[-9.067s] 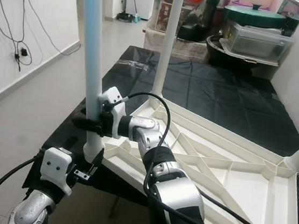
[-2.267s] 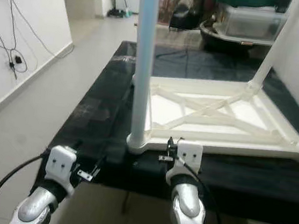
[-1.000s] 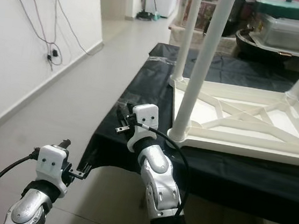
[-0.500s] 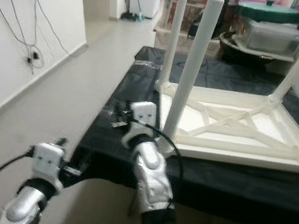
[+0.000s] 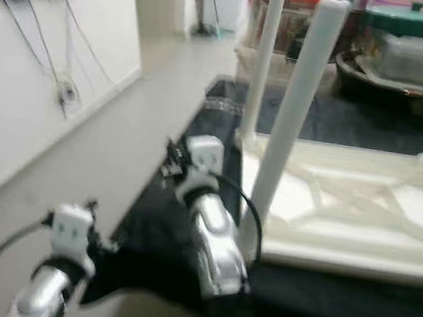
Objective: Building children table
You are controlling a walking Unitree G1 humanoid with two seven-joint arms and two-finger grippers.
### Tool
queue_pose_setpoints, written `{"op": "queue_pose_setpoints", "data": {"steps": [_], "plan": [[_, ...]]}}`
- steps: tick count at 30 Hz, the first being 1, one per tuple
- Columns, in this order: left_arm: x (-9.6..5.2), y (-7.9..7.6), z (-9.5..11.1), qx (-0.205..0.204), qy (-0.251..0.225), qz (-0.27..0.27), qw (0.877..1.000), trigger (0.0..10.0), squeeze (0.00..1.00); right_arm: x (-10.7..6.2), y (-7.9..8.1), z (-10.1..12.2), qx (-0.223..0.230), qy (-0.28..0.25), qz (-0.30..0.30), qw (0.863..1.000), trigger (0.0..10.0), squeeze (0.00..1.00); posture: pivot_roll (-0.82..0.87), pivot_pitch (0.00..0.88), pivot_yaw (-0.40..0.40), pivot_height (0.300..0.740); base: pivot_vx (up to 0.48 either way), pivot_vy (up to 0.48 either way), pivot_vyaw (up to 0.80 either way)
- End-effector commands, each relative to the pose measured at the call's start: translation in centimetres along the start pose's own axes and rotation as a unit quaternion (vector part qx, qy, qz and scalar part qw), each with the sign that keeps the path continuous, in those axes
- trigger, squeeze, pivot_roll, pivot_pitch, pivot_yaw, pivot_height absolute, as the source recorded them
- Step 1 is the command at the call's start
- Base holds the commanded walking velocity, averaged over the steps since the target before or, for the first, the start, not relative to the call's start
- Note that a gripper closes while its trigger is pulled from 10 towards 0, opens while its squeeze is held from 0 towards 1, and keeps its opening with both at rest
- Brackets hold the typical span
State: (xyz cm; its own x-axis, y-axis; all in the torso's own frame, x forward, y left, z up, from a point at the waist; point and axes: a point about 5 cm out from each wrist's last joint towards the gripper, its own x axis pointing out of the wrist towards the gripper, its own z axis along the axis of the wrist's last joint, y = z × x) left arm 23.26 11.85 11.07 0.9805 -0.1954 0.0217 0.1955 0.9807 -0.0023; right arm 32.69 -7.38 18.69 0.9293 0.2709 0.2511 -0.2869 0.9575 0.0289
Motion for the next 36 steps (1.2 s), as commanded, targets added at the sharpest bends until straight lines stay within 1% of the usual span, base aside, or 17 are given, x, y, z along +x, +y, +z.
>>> {"op": "queue_pose_setpoints", "data": {"steps": [1,3,5,7,10,11,12,13,15,19,26,29,32,33,34,35,36], "plan": [[-0.2,0.4,-0.2,-0.001,0.007,0.006,1.000,10.0,0.00,0.0,0.3,0.3,-0.008,-0.008,-0.009,1.000,10.0,0.00,0.09,0.000,-0.033,0.740,0.000,0.000,0.00],[-0.2,0.4,-0.2,-0.001,0.006,0.006,1.000,10.0,0.00,0.2,-1.2,0.1,-0.047,0.002,-0.072,0.996,10.0,0.00,0.09,0.000,-0.033,0.740,0.000,0.000,0.00],[-0.2,0.4,-0.2,-0.001,0.006,0.006,1.000,10.0,0.00,0.2,-1.2,0.1,-0.047,0.002,-0.072,0.996,10.0,0.00,0.09,0.000,-0.033,0.740,0.000,0.000,0.00],[-0.3,0.4,-0.2,-0.001,0.006,0.005,1.000,10.0,0.00,0.3,-3.1,0.2,-0.074,0.007,-0.143,0.987,10.0,0.00,0.09,0.000,-0.032,0.740,0.000,0.000,0.00],[-0.3,0.4,-0.2,-0.001,0.007,0.004,1.000,10.0,0.00,0.4,-4.1,0.4,-0.082,0.005,-0.177,0.981,10.0,0.00,0.09,0.000,-0.029,0.740,0.000,0.000,0.00],[-0.3,0.3,-0.2,-0.001,0.007,0.004,1.000,10.0,0.00,0.3,-5.2,0.6,-0.093,0.004,-0.217,0.972,10.0,0.00,0.08,0.000,-0.031,0.740,0.000,0.000,0.00],[-0.3,0.3,-0.2,-0.001,0.007,0.004,1.000,10.0,0.00,0.3,-5.2,0.6,-0.093,0.004,-0.217,0.972,10.0,0.00,0.08,0.000,-0.031,0.740,0.000,0.000,0.00],[-0.3,0.3,-0.2,-0.002,0.007,0.003,1.000,10.0,0.00,0.1,-6.3,0.9,-0.108,0.003,-0.260,0.960,10.0,0.00,0.09,0.000,-0.033,0.740,0.000,0.000,0.00],[-0.3,0.3,-0.2,-0.002,0.007,0.003,1.000,10.0,0.00,0.1,-6.3,0.9,-0.108,0.003,-0.260,0.960,10.0,0.00,0.09,0.000,-0.033,0.740,0.000,0.000,0.00],[-0.3,0.2,-0.2,-0.002,0.007,0.003,1.000,10.0,0.00,-2.2,-10.1,0.9,-0.163,0.026,-0.382,0.909,10.0,0.00,0.08,0.000,-0.033,0.740,0.000,0.000,0.00],[-0.4,0.2,-0.1,-0.003,0.008,0.002,1.000,10.0,0.00,-3.0,-12.0,0.9,-0.205,0.044,-0.404,0.890,10.0,0.00,0.08,0.000,-0.032,0.740,0.000,0.000,0.00],[-0.4,0.2,-0.1,-0.004,0.008,0.002,1.000,10.0,0.00,-2.7,-14.0,2.1,-0.231,0.040,-0.428,0.873,10.0,0.00,0.08,0.000,-0.035,0.740,0.000,0.000,0.00],[-0.4,0.1,-0.1,-0.004,0.008,0.002,1.000,10.0,0.00,-2.2,-14.2,2.5,-0.224,0.035,-0.428,0.875,10.0,0.00,0.08,0.000,-0.038,0.740,0.000,0.000,0.00],[-0.4,0.1,-0.1,-0.005,0.009,0.002,1.000,10.0,0.00,-0.9,-13.1,2.6,-0.190,0.036,-0.373,0.908,10.0,0.00,0.08,0.000,-0.037,0.740,0.000,0.000,0.00],[-0.4,0.1,-0.1,-0.005,0.009,0.002,1.000,10.0,0.00,-0.9,-13.1,2.6,-0.190,0.036,-0.373,0.908,10.0,0.00,0.08,0.000,-0.037,0.740,0.000,0.000,0.00],[-0.4,0.1,-0.1,-0.005,0.008,0.002,1.000,10.0,0.00,0.4,-11.8,2.5,-0.154,0.041,-0.316,0.935,10.0,0.00,0.08,0.000,-0.037,0.740,0.000,0.000,0.00],[-0.4,0.1,-0.1,-0.005,0.008,0.002,1.000,10.0,0.00,0.4,-11.8,2.5,-0.154,0.041,-0.316,0.935,10.0,0.00,0.08,0.000,-0.037,0.740,0.000,0.000,0.00]]}}
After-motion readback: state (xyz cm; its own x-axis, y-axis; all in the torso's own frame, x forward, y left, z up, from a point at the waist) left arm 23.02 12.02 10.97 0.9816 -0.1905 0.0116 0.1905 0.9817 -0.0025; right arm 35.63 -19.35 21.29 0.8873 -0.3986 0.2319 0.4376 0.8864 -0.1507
